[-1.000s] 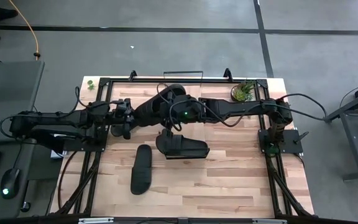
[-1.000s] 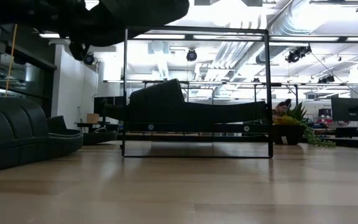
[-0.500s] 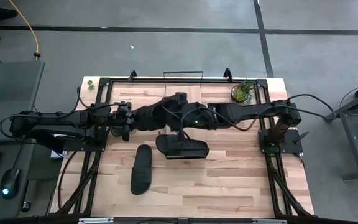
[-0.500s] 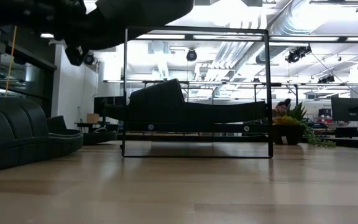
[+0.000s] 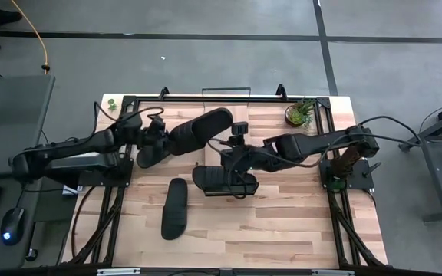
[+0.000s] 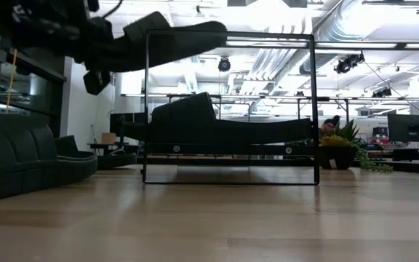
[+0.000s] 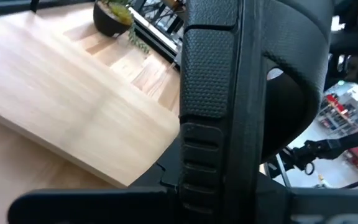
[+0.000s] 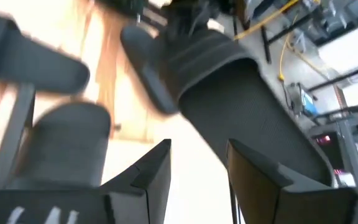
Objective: Pick and place slides into the shelf
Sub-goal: Put the bottom right black slipper on the shelf
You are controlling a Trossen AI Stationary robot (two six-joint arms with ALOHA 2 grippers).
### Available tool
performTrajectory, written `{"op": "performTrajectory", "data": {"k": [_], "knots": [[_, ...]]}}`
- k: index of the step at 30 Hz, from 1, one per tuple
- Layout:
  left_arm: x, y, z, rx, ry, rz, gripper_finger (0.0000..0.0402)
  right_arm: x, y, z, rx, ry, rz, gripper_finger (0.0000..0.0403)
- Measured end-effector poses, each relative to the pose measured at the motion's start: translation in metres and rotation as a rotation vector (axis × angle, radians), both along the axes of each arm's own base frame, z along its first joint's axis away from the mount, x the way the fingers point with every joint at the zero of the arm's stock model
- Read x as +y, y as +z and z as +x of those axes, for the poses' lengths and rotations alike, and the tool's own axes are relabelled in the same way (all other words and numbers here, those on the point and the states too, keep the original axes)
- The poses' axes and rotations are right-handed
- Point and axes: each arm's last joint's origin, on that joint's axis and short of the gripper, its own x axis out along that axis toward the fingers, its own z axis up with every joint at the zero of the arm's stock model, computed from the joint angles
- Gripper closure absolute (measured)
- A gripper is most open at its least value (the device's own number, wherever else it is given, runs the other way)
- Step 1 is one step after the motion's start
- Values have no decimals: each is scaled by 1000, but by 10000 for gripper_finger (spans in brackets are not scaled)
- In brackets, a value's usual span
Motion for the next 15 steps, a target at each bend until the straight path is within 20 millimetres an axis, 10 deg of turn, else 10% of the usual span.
{"op": "performTrajectory", "data": {"k": [15], "knots": [[48, -21, 35, 96, -127, -241, 371, 27, -14, -24, 143, -60, 29, 256]]}}
